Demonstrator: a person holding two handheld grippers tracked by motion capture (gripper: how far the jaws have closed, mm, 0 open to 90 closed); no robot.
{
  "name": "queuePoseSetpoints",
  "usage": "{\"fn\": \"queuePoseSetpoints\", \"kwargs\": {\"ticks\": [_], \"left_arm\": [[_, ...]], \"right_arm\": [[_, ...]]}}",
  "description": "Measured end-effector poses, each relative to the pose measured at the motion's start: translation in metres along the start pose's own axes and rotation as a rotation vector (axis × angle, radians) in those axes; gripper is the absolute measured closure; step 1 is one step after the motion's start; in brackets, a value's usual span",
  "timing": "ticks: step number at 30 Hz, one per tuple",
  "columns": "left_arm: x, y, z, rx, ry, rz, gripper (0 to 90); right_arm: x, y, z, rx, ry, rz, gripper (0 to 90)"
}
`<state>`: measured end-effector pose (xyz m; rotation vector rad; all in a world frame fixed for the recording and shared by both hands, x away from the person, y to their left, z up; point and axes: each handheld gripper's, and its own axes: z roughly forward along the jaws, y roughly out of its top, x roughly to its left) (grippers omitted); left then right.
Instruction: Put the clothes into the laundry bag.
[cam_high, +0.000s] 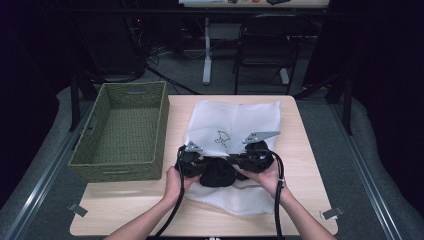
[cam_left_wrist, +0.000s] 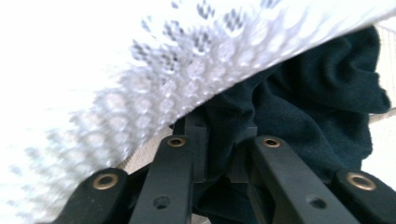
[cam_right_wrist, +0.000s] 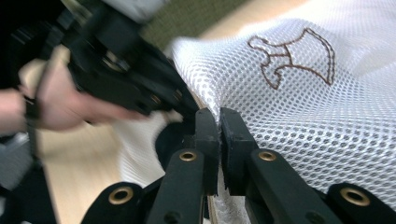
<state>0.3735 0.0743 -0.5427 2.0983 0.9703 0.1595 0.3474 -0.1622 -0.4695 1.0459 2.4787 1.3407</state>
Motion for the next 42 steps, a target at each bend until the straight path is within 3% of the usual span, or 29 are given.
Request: {"fn": "queuePoseSetpoints", "kwargs": {"ticks": [5, 7, 8, 11, 18, 25, 26, 31, 34, 38, 42], "left_arm": [[-0.001, -0.001, -0.006, 0.022, -0.006, 0.009, 66.7], [-0.001, -0.001, -0.008, 0.039, -0.012, 0.016, 61.6], [-0.002, 0.0, -0.01, 0.051, -0.015, 0.021, 50.2], [-0.005, 0.0, -0.015, 0.07, -0.01, 0.04, 40.2], [-0.013, -0.005, -0.03, 0.084, 0.007, 0.062, 24.4], [-0.023, -0.01, -0.038, 0.092, -0.006, 0.073, 18.2], [-0.026, -0.012, -0.035, 0.118, -0.011, 0.091, 17.3], [-0.028, -0.022, -0.019, 0.171, -0.006, 0.093, 17.9], [-0.031, -0.029, -0.01, 0.191, -0.001, 0.101, 23.2], [-0.034, -0.034, -0.006, 0.157, -0.019, 0.09, 46.4], [-0.037, -0.033, -0.005, 0.119, -0.009, 0.087, 69.3]], "right_arm": [[-0.006, -0.01, 0.01, 0.082, -0.039, -0.003, 86.8], [-0.006, -0.011, 0.011, 0.088, -0.044, -0.003, 86.8], [-0.007, -0.013, 0.011, 0.092, -0.045, -0.001, 86.8], [-0.007, -0.012, 0.01, 0.088, -0.055, -0.012, 86.8], [-0.006, -0.012, 0.01, 0.089, -0.061, -0.019, 86.8], [-0.006, -0.012, 0.012, 0.092, -0.067, -0.019, 86.7], [-0.006, -0.012, 0.012, 0.094, -0.066, -0.018, 86.7], [-0.005, -0.012, 0.013, 0.097, -0.071, -0.021, 86.6], [-0.005, -0.012, 0.014, 0.102, -0.071, -0.02, 86.6], [-0.005, -0.013, 0.017, 0.109, -0.069, -0.027, 86.6], [-0.002, -0.012, 0.018, 0.11, -0.067, -0.032, 86.8]]}}
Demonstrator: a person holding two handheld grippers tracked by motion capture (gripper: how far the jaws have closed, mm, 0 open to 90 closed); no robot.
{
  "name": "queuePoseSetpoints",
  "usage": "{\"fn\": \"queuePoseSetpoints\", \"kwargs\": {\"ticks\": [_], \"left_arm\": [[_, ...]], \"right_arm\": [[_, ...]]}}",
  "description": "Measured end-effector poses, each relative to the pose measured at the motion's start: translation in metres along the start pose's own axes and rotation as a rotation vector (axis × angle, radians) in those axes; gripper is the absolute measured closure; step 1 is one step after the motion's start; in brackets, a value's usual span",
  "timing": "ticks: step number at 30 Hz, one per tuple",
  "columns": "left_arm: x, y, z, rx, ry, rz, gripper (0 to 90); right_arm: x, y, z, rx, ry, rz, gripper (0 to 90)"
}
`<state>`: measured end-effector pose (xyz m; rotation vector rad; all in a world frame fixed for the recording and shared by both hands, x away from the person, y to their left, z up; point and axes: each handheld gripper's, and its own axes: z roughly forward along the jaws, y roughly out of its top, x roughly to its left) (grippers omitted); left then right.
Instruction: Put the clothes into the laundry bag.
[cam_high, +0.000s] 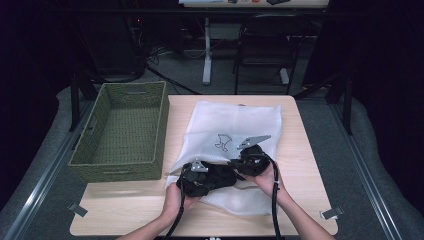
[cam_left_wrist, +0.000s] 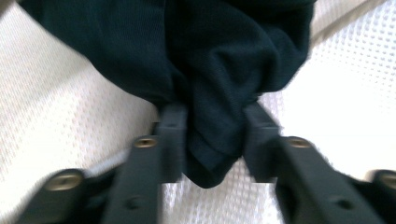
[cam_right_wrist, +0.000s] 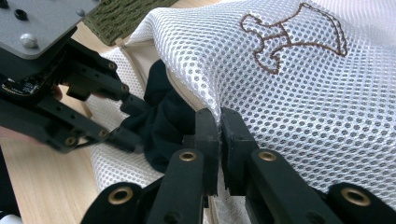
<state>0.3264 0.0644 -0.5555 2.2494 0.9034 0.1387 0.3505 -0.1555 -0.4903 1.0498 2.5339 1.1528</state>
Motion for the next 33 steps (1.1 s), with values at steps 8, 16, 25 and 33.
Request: {"fn": "queuePoseSetpoints", "kwargs": {"ticks": [8, 16, 25, 33], "left_arm": [[0.001, 0.016, 0.005, -0.09, 0.021, -0.026, 78.6], [0.012, 0.033, 0.009, -0.19, 0.055, -0.077, 77.3], [0.022, 0.019, 0.01, -0.078, 0.043, -0.109, 44.8], [0.011, 0.012, 0.006, -0.065, 0.088, -0.092, 36.1]], "right_arm": [[0.006, 0.007, -0.004, -0.039, 0.028, -0.005, 87.2], [0.005, 0.013, -0.014, -0.088, 0.046, 0.028, 87.1], [-0.003, -0.001, -0.001, 0.004, 0.004, 0.03, 86.9], [-0.005, -0.002, -0.003, -0.005, -0.011, 0.037, 86.7]]}}
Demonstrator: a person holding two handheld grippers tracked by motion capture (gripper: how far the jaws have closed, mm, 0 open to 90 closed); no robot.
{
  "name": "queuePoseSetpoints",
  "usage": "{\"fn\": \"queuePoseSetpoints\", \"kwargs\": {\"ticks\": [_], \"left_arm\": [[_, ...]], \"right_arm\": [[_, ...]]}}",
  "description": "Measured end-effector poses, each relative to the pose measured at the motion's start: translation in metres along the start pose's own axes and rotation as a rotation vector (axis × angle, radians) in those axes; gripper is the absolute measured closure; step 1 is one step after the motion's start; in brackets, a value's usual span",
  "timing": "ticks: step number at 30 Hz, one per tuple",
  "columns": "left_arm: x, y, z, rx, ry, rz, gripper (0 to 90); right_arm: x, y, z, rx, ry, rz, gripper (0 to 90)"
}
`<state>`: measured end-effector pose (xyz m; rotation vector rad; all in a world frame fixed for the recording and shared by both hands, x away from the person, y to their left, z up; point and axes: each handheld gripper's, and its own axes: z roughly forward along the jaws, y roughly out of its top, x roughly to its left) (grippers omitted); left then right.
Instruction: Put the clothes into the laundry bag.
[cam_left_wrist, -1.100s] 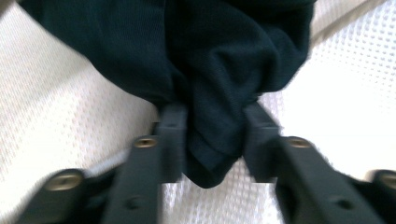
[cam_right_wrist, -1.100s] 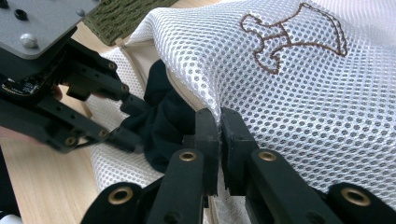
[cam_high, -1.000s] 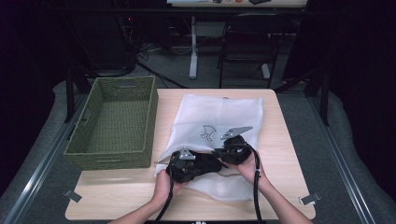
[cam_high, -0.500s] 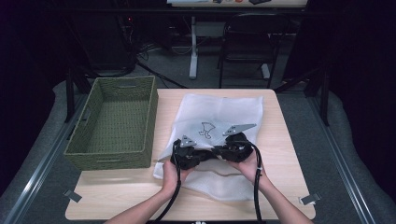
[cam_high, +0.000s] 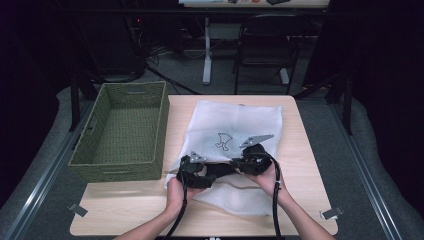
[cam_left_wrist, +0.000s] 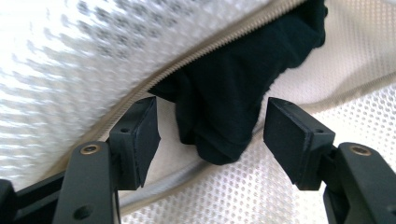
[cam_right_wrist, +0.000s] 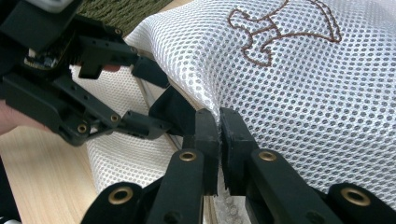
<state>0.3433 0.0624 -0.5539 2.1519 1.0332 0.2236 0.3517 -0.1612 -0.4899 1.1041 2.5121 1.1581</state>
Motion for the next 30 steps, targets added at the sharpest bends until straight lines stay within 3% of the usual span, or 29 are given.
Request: {"fn": "queuePoseSetpoints", "kwargs": {"ticks": [2, 4, 5, 6, 7, 12, 13, 16, 20, 21, 23, 30], "left_arm": [[-0.004, -0.001, 0.004, 0.006, 0.0, 0.012, 42.6], [-0.006, -0.003, 0.006, -0.005, -0.005, 0.017, 65.8], [-0.007, -0.003, 0.01, -0.027, -0.006, 0.052, 74.0], [-0.007, -0.003, 0.01, -0.027, -0.006, 0.052, 77.3], [-0.009, 0.001, 0.014, -0.06, 0.007, 0.066, 79.2], [-0.011, 0.019, 0.017, -0.16, 0.021, 0.031, 80.3], [-0.011, 0.019, 0.017, -0.16, 0.021, 0.031, 80.2], [-0.01, 0.03, 0.019, -0.25, 0.043, -0.011, 79.9], [-0.01, 0.032, 0.024, -0.254, 0.034, -0.038, 79.0], [-0.008, 0.03, 0.026, -0.24, 0.031, -0.047, 78.1], [-0.008, 0.03, 0.027, -0.239, 0.03, -0.051, 75.9], [-0.003, 0.02, 0.021, -0.184, -0.003, -0.033, 57.1]], "right_arm": [[0.0, -0.001, 0.0, 0.003, -0.001, 0.001, 86.8], [0.0, -0.002, 0.001, 0.008, 0.0, 0.001, 86.8], [0.0, -0.001, 0.002, 0.009, 0.002, -0.004, 86.8], [0.0, -0.001, 0.002, 0.009, 0.002, -0.011, 86.9], [0.001, 0.0, 0.001, 0.002, 0.005, -0.016, 87.0], [0.004, 0.009, -0.009, -0.057, 0.023, -0.008, 87.2], [0.004, 0.009, -0.009, -0.057, 0.023, -0.008, 87.2], [-0.001, 0.015, -0.023, -0.12, 0.033, 0.006, 87.1], [-0.007, 0.009, -0.019, -0.086, 0.021, 0.02, 87.1], [-0.009, 0.003, -0.012, -0.041, 0.01, 0.025, 87.0], [-0.01, 0.0, -0.007, -0.014, 0.005, 0.027, 87.0], [-0.007, -0.001, 0.0, 0.017, -0.006, 0.014, 86.9]]}}
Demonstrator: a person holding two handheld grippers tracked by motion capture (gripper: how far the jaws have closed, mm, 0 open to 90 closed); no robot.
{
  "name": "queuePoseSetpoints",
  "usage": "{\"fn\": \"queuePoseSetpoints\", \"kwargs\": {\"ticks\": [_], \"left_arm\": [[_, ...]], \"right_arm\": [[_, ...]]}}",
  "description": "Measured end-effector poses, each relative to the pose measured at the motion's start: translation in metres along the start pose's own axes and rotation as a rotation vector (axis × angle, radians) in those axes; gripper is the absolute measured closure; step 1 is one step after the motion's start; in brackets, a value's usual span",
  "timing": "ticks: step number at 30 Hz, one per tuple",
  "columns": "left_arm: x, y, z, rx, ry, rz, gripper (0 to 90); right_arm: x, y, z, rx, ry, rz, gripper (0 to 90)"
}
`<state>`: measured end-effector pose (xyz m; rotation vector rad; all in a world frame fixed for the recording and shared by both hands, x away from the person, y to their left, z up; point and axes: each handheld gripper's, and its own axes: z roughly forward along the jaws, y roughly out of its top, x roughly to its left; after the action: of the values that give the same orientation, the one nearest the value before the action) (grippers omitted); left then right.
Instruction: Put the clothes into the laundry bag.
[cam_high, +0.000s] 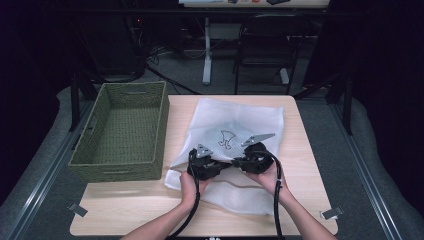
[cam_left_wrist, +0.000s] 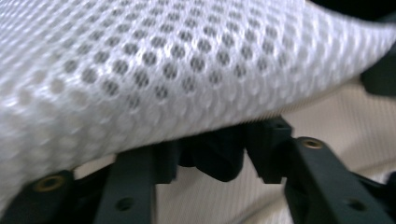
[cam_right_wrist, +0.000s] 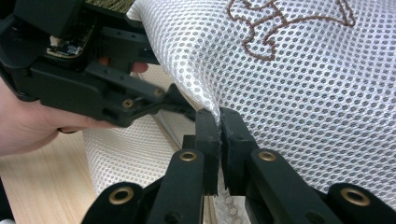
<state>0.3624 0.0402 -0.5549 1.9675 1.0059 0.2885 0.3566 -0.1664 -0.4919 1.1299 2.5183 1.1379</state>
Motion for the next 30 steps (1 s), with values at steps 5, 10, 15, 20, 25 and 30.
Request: {"fn": "queuePoseSetpoints", "kwargs": {"ticks": [5, 10, 15, 20, 25, 30], "left_arm": [[0.001, -0.01, -0.003, 0.044, 0.0, 0.002, 48.3], [-0.002, -0.019, -0.004, 0.076, 0.009, 0.02, 57.2], [-0.01, -0.017, 0.002, 0.069, 0.008, 0.041, 82.9], [-0.007, -0.009, 0.008, 0.037, 0.005, 0.001, 83.8], [-0.005, -0.007, 0.011, 0.042, -0.011, -0.022, 77.3], [-0.001, -0.008, 0.001, 0.07, -0.052, 0.008, 61.4]], "right_arm": [[0.001, 0.0, 0.0, 0.0, -0.003, 0.0, 86.9], [0.0, 0.0, -0.002, -0.01, -0.007, 0.001, 86.9], [0.002, 0.0, -0.003, -0.013, 0.005, -0.002, 86.9], [0.005, 0.0, -0.007, -0.018, 0.02, -0.009, 87.0], [-0.001, -0.005, 0.0, 0.019, 0.017, 0.002, 86.8], [-0.002, -0.006, 0.002, 0.035, 0.019, -0.004, 86.8]]}}
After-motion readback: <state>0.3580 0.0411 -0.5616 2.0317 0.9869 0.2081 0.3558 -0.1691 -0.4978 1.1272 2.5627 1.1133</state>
